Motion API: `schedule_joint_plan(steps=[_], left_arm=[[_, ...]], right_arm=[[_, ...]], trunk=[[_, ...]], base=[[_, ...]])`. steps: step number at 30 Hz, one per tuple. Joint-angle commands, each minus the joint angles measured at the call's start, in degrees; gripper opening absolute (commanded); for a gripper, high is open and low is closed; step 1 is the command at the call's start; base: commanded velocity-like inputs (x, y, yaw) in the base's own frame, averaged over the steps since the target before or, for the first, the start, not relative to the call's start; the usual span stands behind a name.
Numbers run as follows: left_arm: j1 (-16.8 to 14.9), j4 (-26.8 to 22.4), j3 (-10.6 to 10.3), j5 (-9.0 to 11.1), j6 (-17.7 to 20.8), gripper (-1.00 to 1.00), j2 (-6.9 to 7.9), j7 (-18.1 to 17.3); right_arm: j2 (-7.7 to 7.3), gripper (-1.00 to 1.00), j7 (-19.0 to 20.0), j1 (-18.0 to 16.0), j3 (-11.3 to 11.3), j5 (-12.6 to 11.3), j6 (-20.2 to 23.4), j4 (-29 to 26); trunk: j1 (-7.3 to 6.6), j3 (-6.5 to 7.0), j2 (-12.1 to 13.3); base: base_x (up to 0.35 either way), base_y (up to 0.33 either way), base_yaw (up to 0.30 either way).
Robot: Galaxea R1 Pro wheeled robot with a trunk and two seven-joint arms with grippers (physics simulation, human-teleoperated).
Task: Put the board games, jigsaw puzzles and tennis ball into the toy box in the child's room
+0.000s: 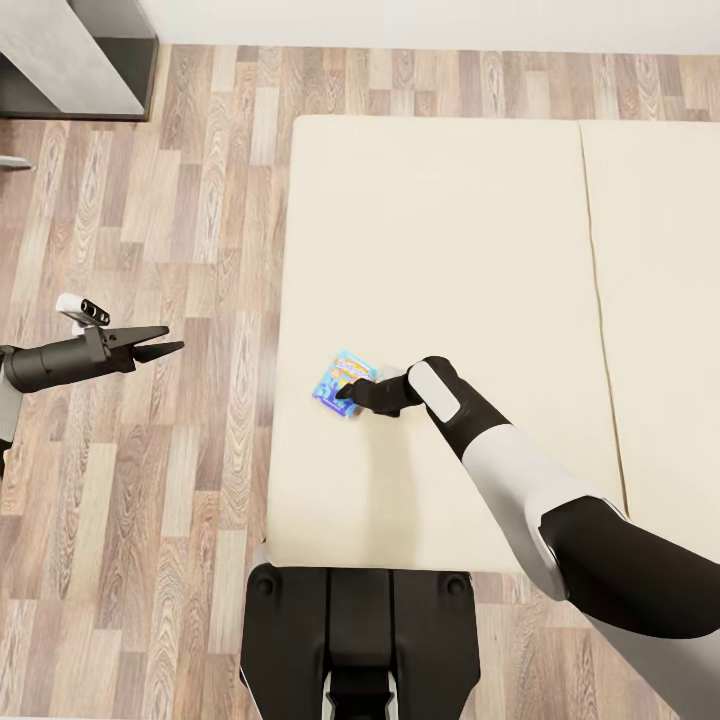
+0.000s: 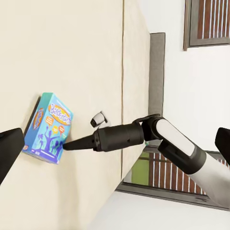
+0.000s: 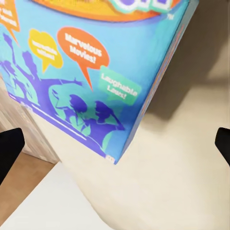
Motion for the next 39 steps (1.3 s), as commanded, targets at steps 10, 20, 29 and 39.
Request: schedule_joint_plan(steps=[10,20,29,39], left_arm=[[0.0,0.0,0.0,-0.1,0.5,1.0,0.06,-0.2],[0.1,0.0,0.0,-0.1,0.5,1.0,1.63,-0.2],[3.4,0.4,0.0,-0.1,-1.9,1.0,4.28,-0.2],[9.3,12.4,0.0,0.0,-10.3,1.0,8.96,-0.2]], right_arm=[[0.0,1.0,-1.3,0.0,0.0,5.0,-2.9,0.0],[0.0,1.0,-1.5,-0.1,0.0,8.4,-4.6,0.0],[0.0,1.0,-3.9,-0.1,-0.1,8.4,-5.4,0.0],[0.0,1.0,-4.6,-0.1,-0.1,8.4,-5.0,-3.8]], trunk=[[0.04,-0.06,-0.1],[0.04,-0.06,-0.1],[0.04,-0.06,-0.1],[0.04,-0.06,-0.1]], base=[[0.0,0.0,0.0],[0.0,0.0,0.0],[0.0,0.0,0.0],[0.0,0.0,0.0]])
